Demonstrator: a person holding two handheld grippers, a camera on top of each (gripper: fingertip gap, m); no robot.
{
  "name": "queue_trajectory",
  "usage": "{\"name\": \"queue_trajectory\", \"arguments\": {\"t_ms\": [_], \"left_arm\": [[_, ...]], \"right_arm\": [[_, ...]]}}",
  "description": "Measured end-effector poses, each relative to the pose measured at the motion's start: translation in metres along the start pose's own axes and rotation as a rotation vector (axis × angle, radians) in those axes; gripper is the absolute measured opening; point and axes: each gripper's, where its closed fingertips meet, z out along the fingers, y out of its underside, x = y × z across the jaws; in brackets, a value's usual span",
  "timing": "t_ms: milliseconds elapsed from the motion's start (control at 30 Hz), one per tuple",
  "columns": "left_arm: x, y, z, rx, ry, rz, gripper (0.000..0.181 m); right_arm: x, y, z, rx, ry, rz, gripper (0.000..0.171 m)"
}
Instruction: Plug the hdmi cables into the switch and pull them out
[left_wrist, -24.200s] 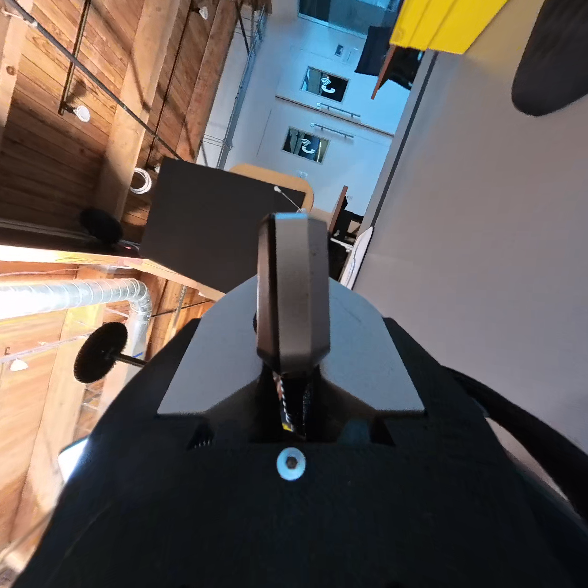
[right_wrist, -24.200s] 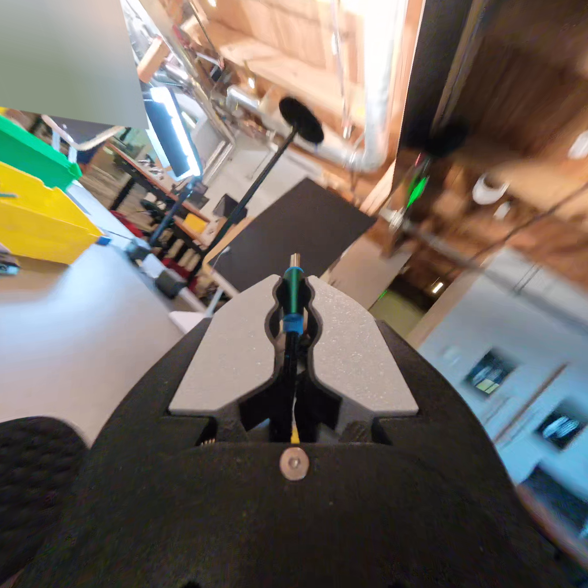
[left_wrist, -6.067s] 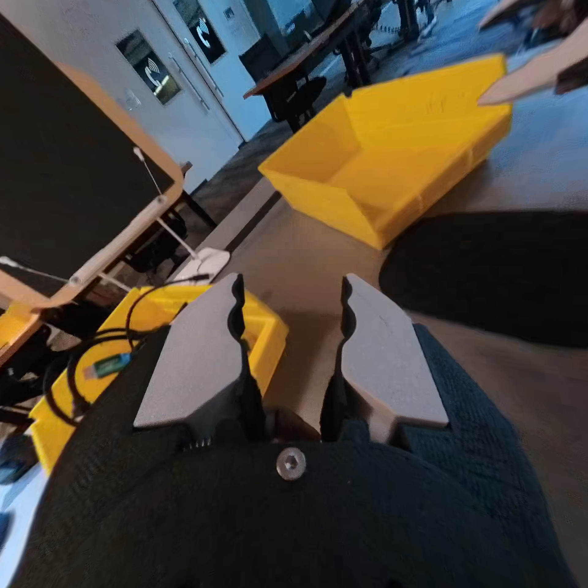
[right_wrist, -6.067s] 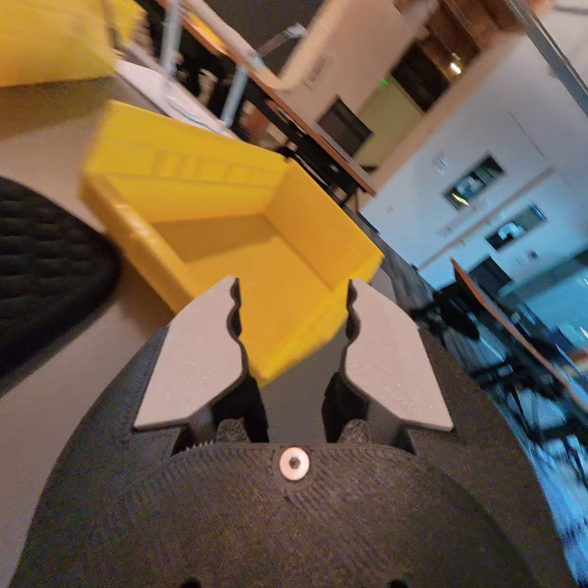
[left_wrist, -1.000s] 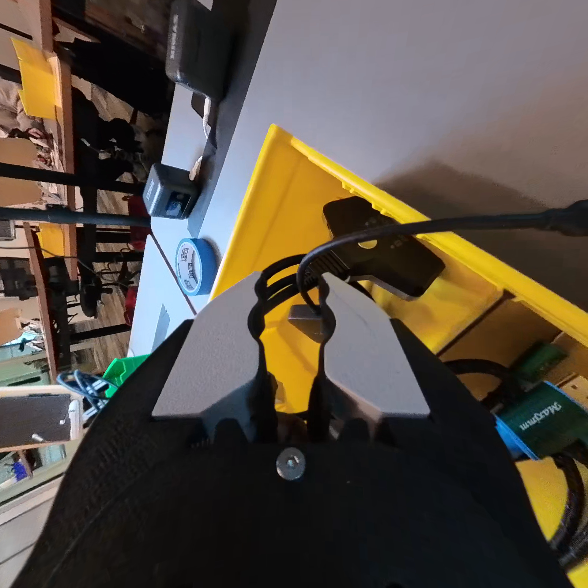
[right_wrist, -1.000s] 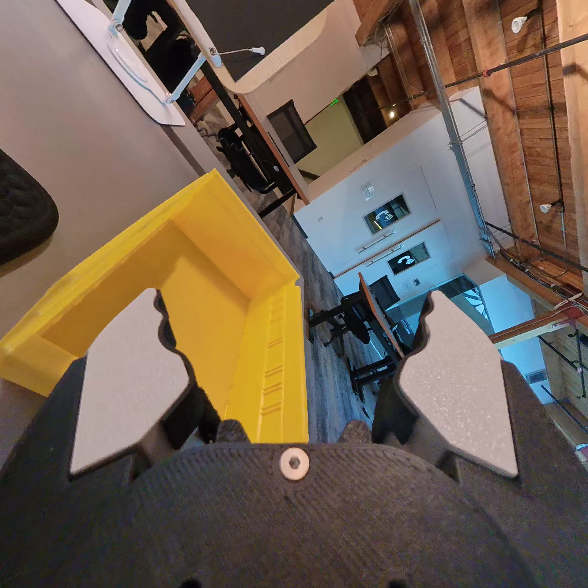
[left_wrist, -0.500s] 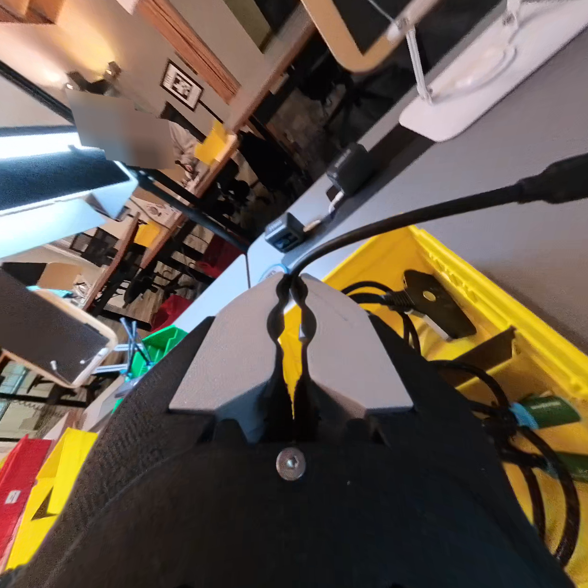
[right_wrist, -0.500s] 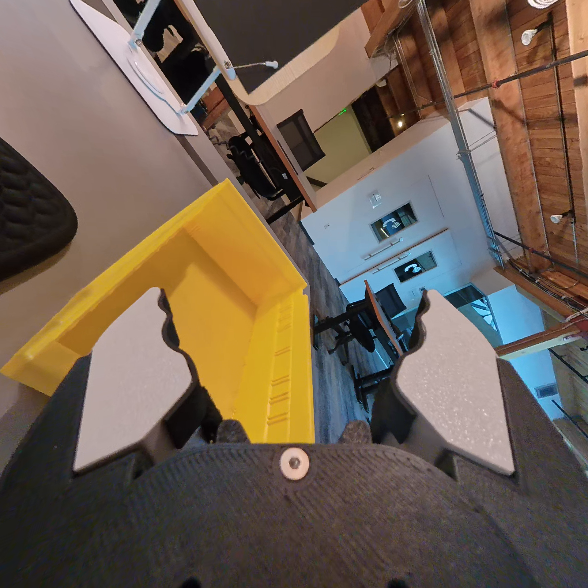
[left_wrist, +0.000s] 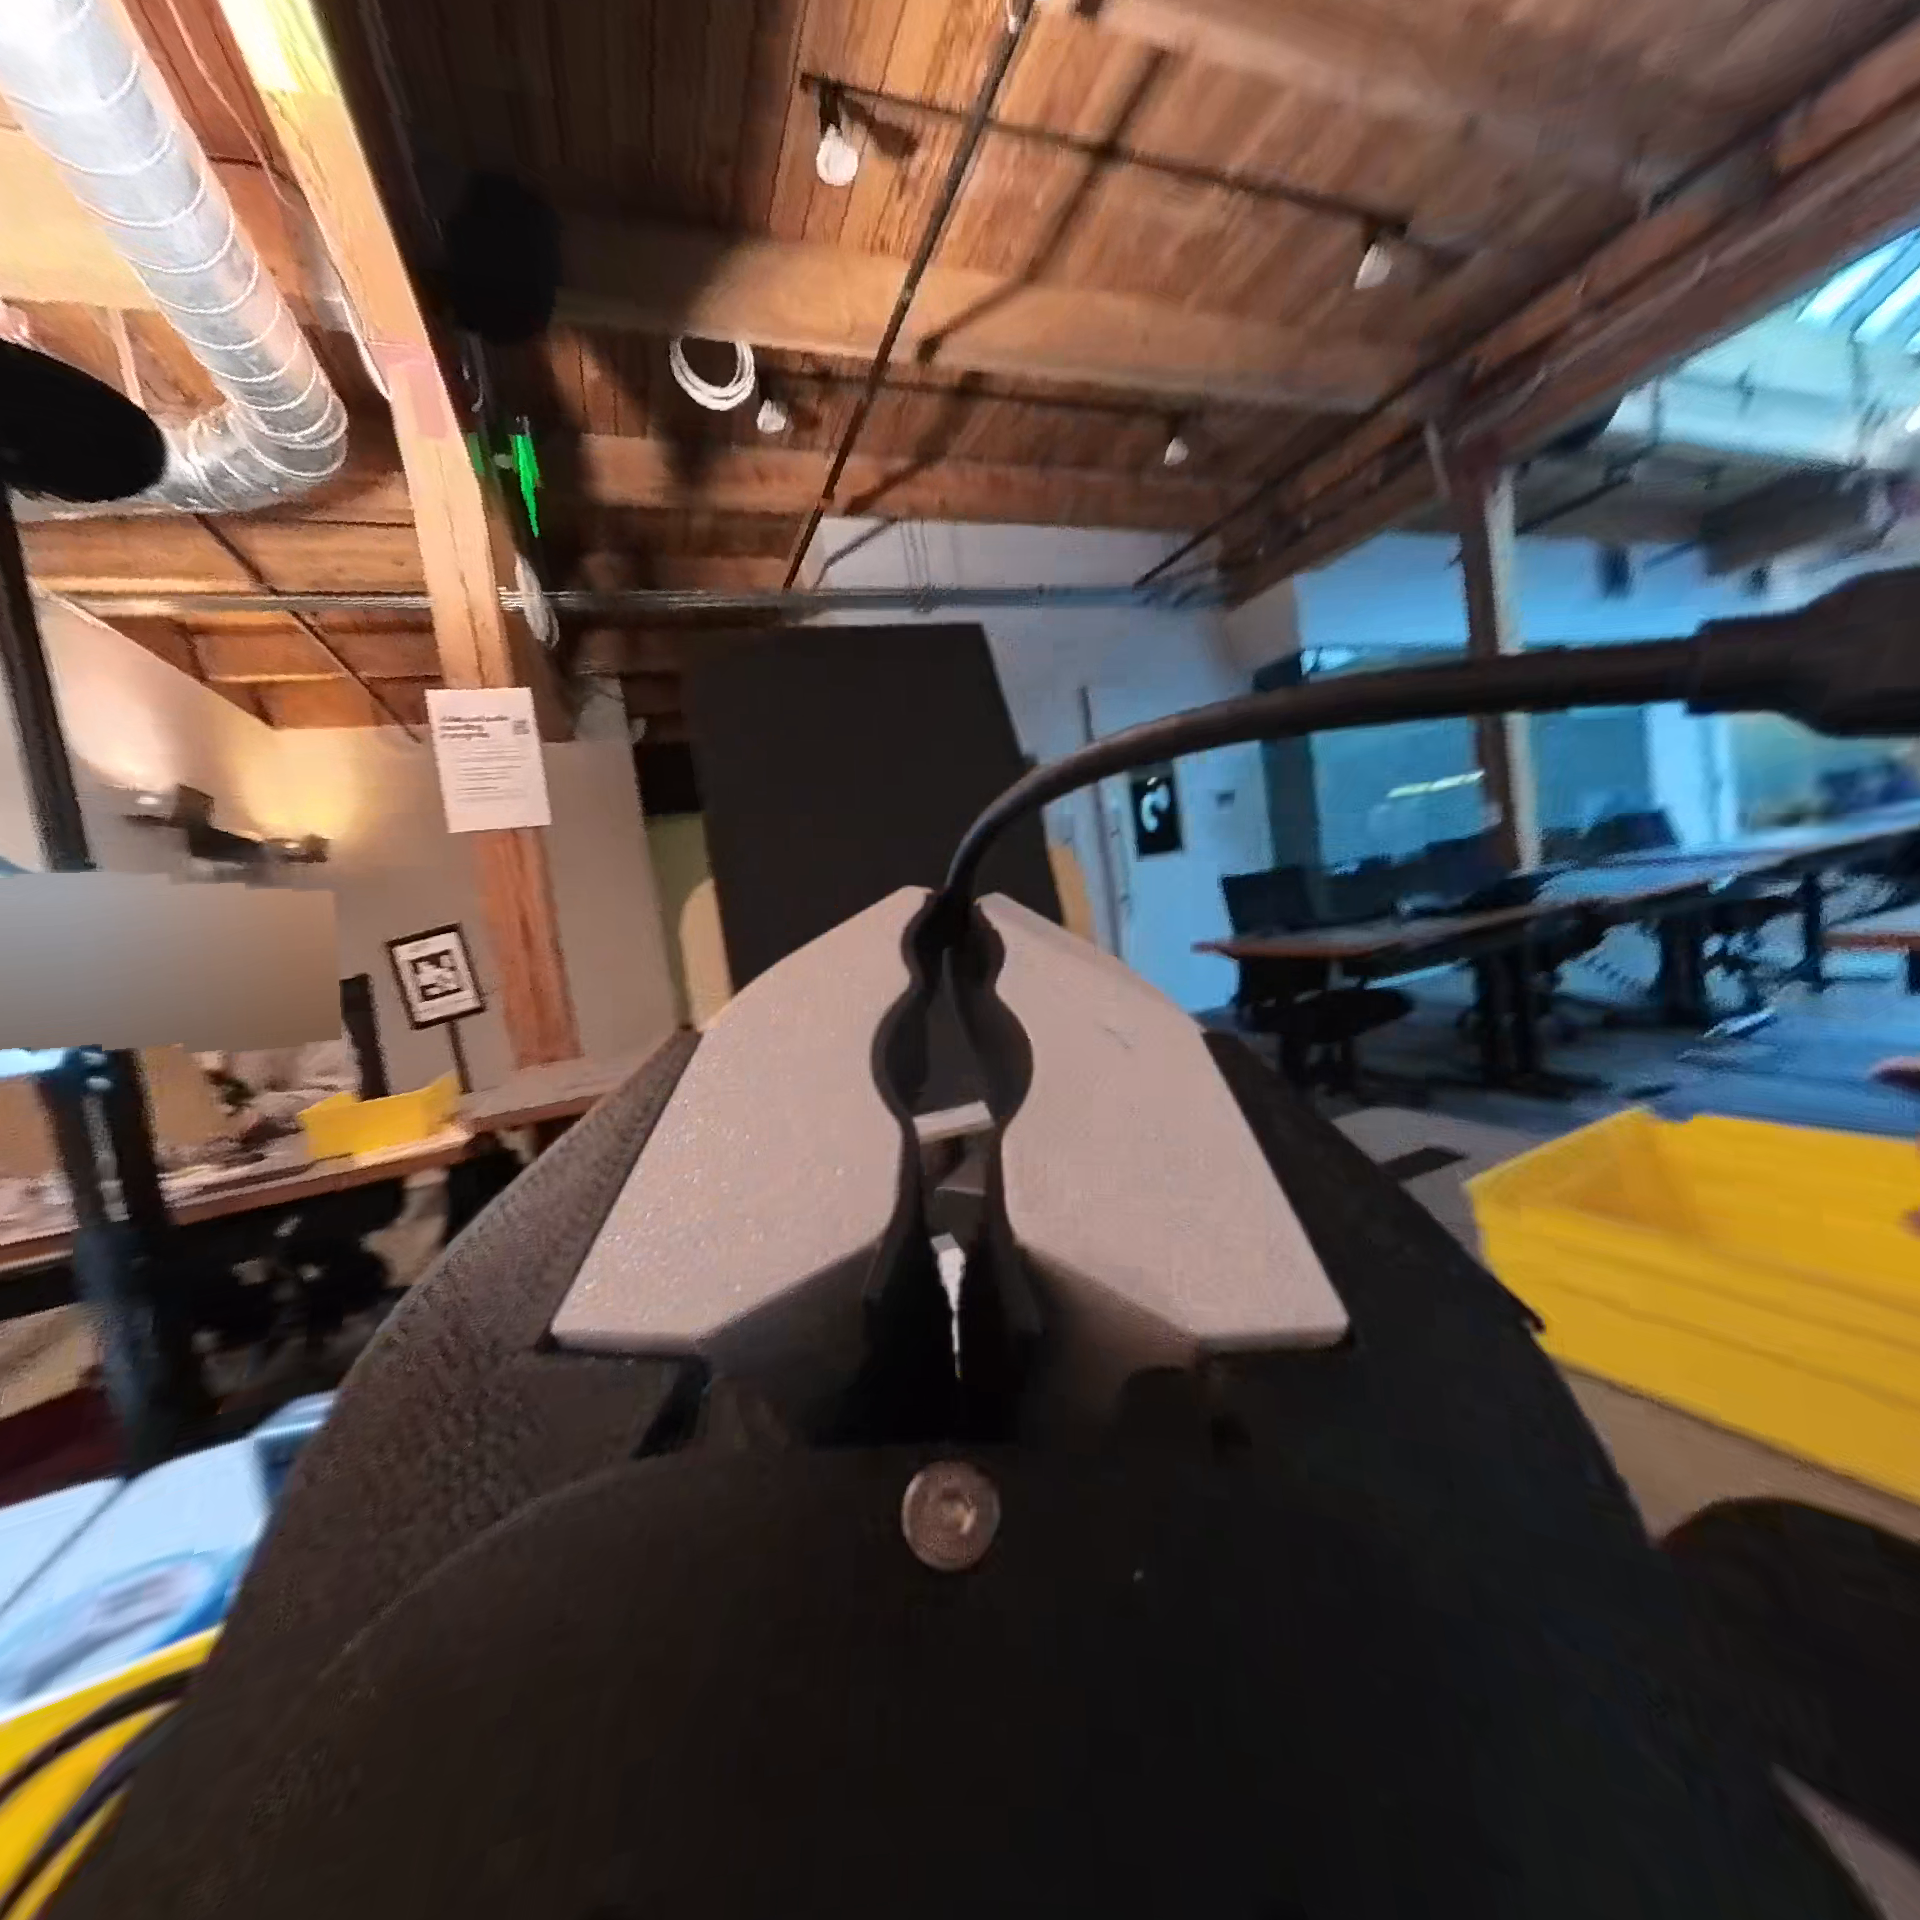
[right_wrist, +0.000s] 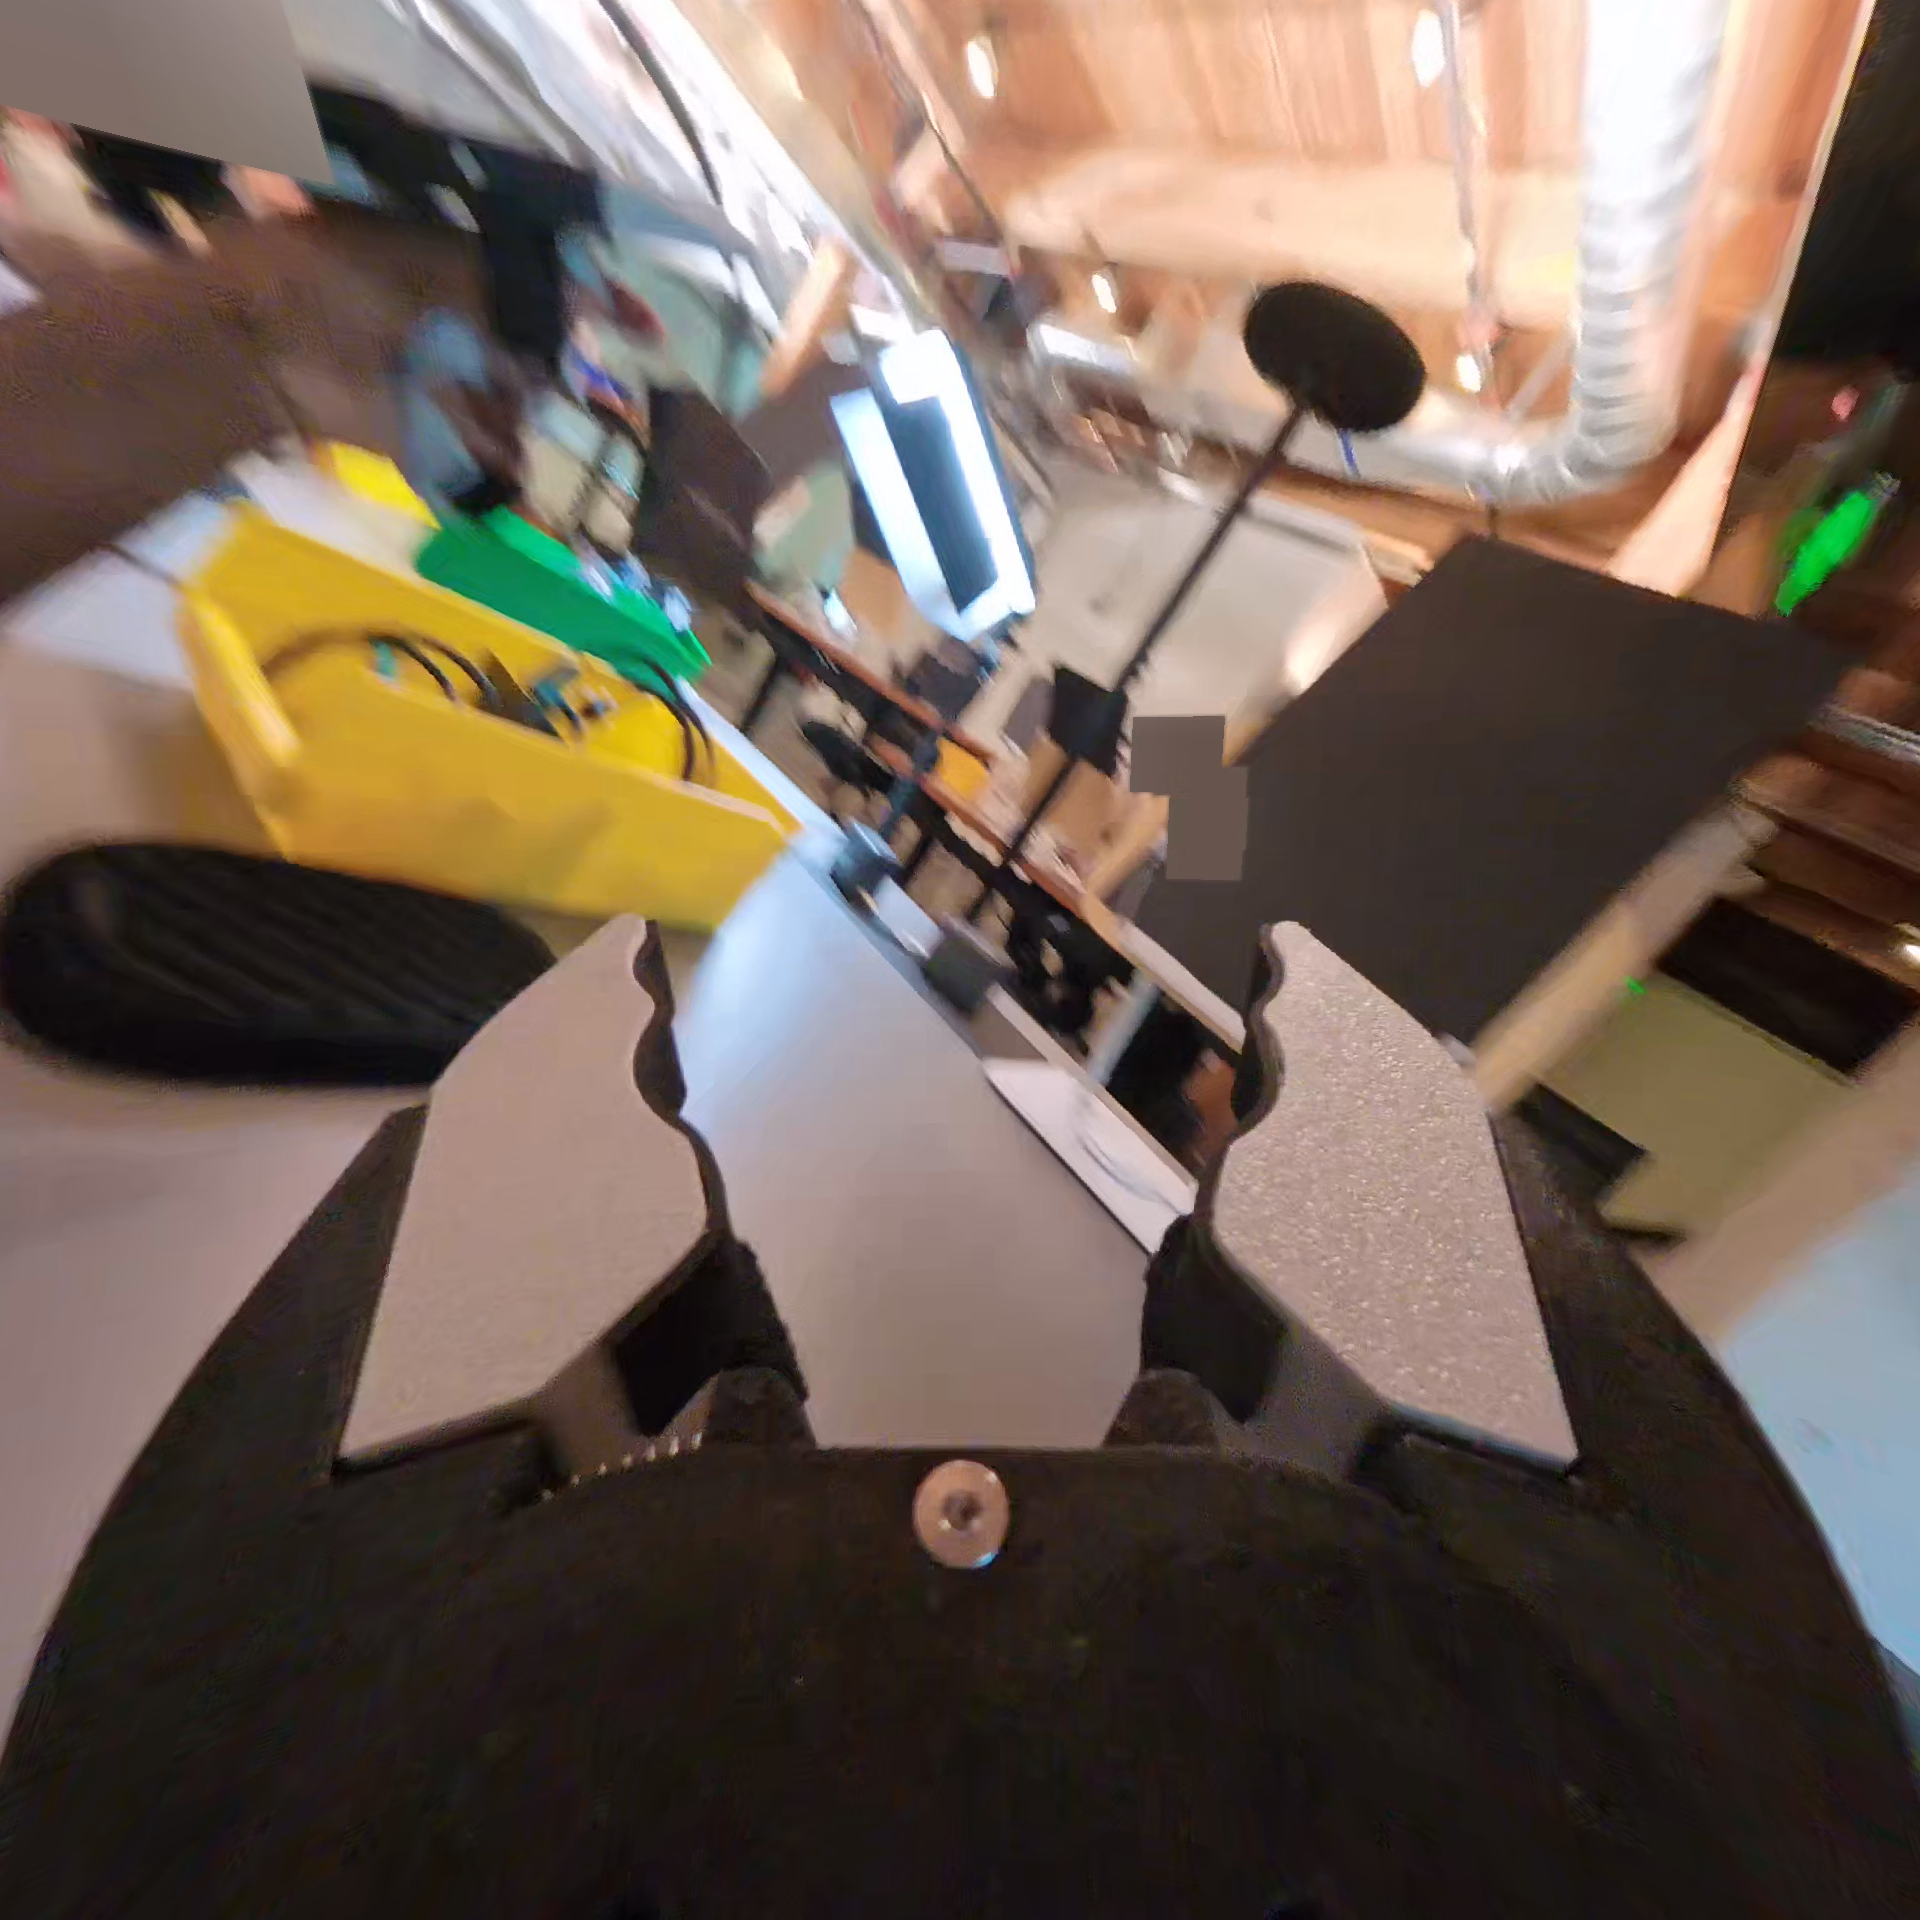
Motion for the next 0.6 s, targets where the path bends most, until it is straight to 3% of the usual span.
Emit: {"name": "queue_trajectory", "arguments": {"t_ms": [67, 200, 400, 600], "left_arm": [[0.028, 0.002, -0.002, 0.069, 0.020, -0.160, 0.004], [0.089, 0.007, -0.005, 0.167, 0.182, -0.529, 0.004], [0.127, 0.021, -0.006, 0.166, 0.241, -0.965, 0.004], [0.149, 0.047, -0.002, 0.061, 0.272, -1.186, 0.004]], "right_arm": [[-0.032, -0.012, 0.027, 0.104, -0.034, 0.019, 0.105], [-0.074, -0.015, 0.059, 0.224, 0.086, -0.094, 0.105], [-0.081, -0.029, 0.043, 0.258, 0.339, -0.600, 0.091], [-0.070, -0.032, 0.035, 0.193, 0.392, -0.799, 0.067]]}}
